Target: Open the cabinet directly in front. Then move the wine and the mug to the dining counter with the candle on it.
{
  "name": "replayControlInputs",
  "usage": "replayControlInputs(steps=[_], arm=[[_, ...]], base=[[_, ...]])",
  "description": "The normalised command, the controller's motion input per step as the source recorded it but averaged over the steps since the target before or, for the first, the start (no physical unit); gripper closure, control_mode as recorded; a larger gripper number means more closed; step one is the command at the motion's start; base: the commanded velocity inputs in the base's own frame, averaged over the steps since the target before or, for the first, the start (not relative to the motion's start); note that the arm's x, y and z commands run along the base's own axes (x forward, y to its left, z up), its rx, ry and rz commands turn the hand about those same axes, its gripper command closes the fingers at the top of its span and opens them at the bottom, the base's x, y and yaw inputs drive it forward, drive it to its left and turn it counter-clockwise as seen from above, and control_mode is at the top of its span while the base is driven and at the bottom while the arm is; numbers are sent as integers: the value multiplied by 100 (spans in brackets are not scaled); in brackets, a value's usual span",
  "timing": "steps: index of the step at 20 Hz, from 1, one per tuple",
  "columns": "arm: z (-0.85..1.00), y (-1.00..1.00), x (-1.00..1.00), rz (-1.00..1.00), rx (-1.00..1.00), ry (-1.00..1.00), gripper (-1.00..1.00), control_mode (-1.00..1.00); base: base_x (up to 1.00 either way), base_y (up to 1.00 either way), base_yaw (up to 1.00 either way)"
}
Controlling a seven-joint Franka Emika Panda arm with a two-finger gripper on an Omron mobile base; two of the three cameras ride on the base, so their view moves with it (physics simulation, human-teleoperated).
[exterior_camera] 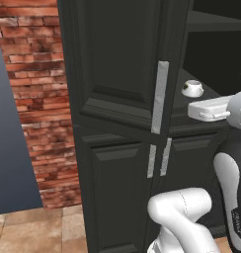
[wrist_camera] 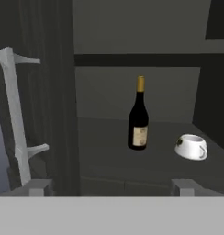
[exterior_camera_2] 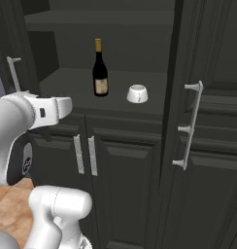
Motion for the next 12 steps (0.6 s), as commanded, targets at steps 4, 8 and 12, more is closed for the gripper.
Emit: replayControlInputs(steps=[4,8,12], arm=[[5,-35,-10,2,-1,-2,-100,-100],[0,-11,-1,6,-11,-8,-100,-100],[0,-6,0,2,-23,-12,-100,-100]], base=[[0,0,0],[0,0,0],[0,0,0]])
